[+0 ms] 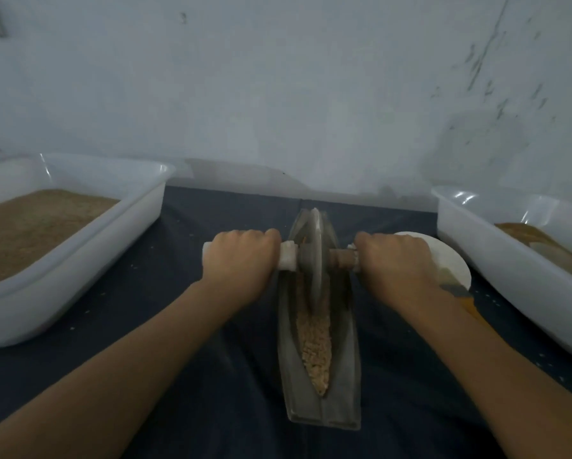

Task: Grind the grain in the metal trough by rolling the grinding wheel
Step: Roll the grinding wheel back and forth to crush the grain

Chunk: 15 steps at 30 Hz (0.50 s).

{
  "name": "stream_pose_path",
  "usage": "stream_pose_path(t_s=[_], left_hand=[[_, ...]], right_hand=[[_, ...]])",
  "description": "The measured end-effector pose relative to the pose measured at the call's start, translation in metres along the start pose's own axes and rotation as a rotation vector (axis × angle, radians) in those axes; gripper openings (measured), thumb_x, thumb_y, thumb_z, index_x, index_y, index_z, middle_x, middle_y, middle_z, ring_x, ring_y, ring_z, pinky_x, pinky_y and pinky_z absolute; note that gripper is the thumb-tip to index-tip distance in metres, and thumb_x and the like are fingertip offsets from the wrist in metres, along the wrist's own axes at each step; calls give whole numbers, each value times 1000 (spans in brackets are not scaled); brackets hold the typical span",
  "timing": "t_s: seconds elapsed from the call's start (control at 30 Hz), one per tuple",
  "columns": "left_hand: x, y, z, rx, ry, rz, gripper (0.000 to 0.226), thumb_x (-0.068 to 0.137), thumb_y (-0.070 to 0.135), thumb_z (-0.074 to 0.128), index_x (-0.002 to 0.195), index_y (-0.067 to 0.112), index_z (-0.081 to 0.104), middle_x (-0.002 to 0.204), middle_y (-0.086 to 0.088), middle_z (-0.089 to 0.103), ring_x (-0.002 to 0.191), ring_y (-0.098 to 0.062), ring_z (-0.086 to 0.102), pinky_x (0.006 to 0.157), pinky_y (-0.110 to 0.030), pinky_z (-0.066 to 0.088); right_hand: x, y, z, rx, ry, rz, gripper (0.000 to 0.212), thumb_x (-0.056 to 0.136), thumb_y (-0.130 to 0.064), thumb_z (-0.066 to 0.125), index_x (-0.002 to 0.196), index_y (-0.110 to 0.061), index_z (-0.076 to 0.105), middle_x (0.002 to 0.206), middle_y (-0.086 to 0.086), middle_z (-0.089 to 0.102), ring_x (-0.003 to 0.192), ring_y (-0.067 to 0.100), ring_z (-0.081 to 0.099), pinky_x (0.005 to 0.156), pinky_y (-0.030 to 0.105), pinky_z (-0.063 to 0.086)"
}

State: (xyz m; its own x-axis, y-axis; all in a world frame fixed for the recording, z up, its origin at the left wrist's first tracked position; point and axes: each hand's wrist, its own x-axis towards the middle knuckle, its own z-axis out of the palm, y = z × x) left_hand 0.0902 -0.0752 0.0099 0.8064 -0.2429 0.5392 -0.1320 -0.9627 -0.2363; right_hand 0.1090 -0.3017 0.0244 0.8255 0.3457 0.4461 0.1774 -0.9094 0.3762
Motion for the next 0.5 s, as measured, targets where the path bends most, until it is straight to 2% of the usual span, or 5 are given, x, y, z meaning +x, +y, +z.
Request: stream_pose_path(t_s=[0.13,0.27,0.37,0.43,0.5], left_hand=[[21,3,1,-2,-21,16,27,84,22,58,78,21,32,80,0,62,66,-25,58,52,-31,24],[-10,-1,-16,-49,-74,35,34,81,25,62,77,23,28,63,5,39,51,-18,36,50,-31,20],[-44,-2,-28,-47,-46,79,48,67,32,72,73,29,24,57,9,23,46,-12,22,46,-27,11],[-52,-4,-30,-52,-50,92,49,62,33,74,73,28,26,57,10,27,46,-13,27,46,-25,13],[-45,-3,-25,-37,-53,61,42,68,30,69,73,26,28,59,9,29,47,-14,28,46,-26,13]], right_hand=[[10,2,6,35,1,47,18,84,-29,57,81,-23,40,80,-1,63,69,26,59,52,31,27],[-24,5,-10,52,25,-67,35,76,-31,67,74,-26,32,62,-6,48,51,19,41,47,29,30],[-55,1,-31,85,121,-167,57,50,-26,85,65,-26,30,48,-8,42,38,13,24,44,18,8],[-60,2,-35,95,106,-162,53,47,-23,86,63,-24,35,48,-6,47,35,13,29,46,17,6],[-49,0,-30,3,52,-145,43,61,-28,78,70,-24,37,59,-5,55,44,18,48,44,23,14]])
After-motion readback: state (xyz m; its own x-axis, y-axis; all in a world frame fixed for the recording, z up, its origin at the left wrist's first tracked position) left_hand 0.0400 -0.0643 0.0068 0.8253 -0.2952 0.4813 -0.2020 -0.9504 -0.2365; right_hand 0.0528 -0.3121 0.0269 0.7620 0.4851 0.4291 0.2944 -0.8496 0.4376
